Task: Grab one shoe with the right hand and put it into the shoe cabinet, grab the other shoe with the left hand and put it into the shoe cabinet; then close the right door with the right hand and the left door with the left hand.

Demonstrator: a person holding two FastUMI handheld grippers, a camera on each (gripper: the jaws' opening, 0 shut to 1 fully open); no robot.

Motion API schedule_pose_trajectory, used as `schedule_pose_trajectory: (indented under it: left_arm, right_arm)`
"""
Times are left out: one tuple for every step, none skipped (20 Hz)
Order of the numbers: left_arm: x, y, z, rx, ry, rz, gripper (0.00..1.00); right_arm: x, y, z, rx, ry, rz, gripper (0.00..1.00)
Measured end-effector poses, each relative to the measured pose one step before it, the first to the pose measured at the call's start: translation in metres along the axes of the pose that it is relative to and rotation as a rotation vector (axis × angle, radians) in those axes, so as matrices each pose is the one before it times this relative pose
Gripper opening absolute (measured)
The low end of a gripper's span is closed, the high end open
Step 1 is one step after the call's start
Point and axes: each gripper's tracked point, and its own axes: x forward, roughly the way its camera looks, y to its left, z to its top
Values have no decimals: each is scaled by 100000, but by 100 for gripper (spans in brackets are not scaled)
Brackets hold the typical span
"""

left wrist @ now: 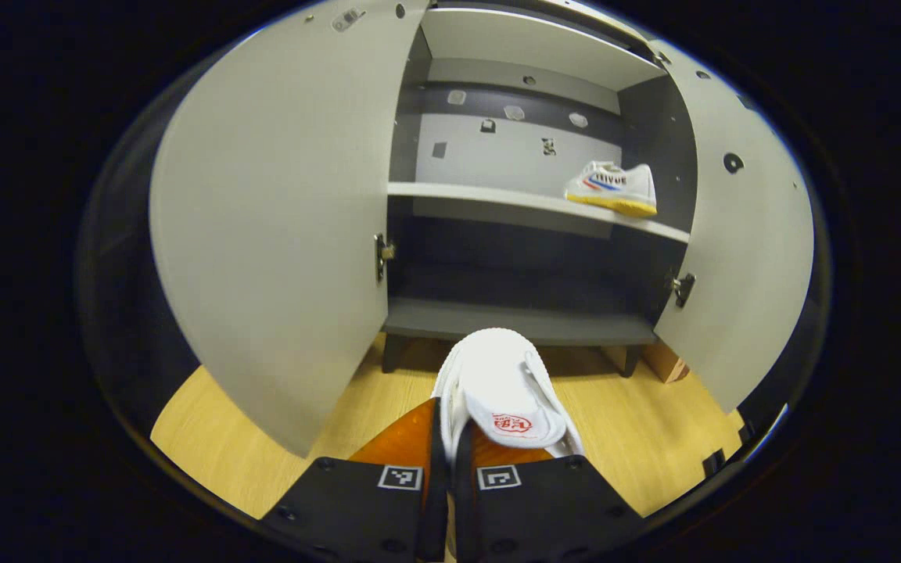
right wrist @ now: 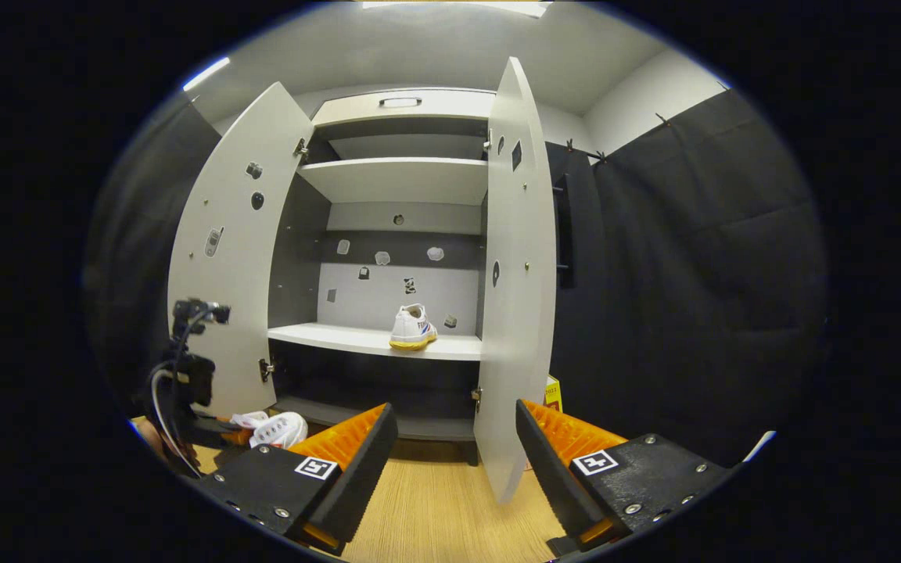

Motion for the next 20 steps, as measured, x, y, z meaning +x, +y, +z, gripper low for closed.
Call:
schedule_pose_trajectory:
  left_arm:
    - [-929, -277, 2630, -2324, -2077, -399, 11]
    - [-482, -520, 2461, -1039, -2024, -1403, 11]
    - [-134, -593, 2220, -427, -1783, -1683, 11]
    - [153, -705, 2072, 229, -1460, -2473, 11]
    - [681, -610, 2344, 442, -2594, -2024, 11]
    - [1093, -656, 2252, 1323, -2119, -1646, 11]
    - [1184, -493, 2035, 1681, -2025, -824, 11]
    - [1788, -540, 2132, 1847, -2211, -836, 11]
    - [1900, -257, 1799, 1891, -1874, -124, 11]
    - [2076, -183, 1458, 843, -639, 218, 11]
    - [2153, -226, 923, -109, 514, 59, 11]
    - [2579, -394, 994, 430, 1330, -156, 11]
    - [2216, -356, 645, 1744, 2101, -250, 11]
    - [2223, -175, 189, 2220, 2317, 347, 11]
    - [2062, -43, 112, 2049, 2394, 836, 11]
    - [2085, 60, -156, 1092, 2532, 1077, 11]
    - [2141, -116, -343, 769, 3006, 996, 11]
    - [1648, -77, -554, 912, 3626, 667, 11]
    - [1565, 17, -594, 376, 3869, 817, 11]
    - [1215, 102, -574, -488, 3339, 917, 11]
  right_arm:
    - [121, 211, 29, 300, 9, 685, 98]
    - [70, 219, -43, 131, -82, 786, 94]
    - [5, 210, -3, -36, -165, 661, 98]
    - [75, 210, 79, -111, -276, 631, 94]
    - [13, 211, 87, -93, -350, 434, 93]
    - [-7, 63, 65, -43, -259, 300, 93]
    - [-190, 8, 99, 106, -259, 77, 93]
    - [-124, -84, 214, 120, -498, -349, 93]
    - [-228, -190, 289, 213, -643, -691, 94]
    - [-201, -149, 153, 266, -288, -943, 89]
    - [-231, -176, 79, 290, -224, -1105, 93]
    - [-203, -224, 209, 166, -245, -1300, 93]
    - [-165, -309, 54, 67, 93, -1319, 93]
    - [-225, -215, -4, -93, 118, -1207, 93]
    - [-191, -276, 50, -69, 19, -1115, 93]
    - [-116, -349, 115, -69, -121, -1056, 93]
    - [-169, -356, -13, -188, 154, -1073, 93]
    - [-71, -341, -17, -189, 372, -1140, 93]
    - [-124, -348, -74, -162, 445, -1058, 93]
    - [-171, -316, 5, -249, 350, -897, 93]
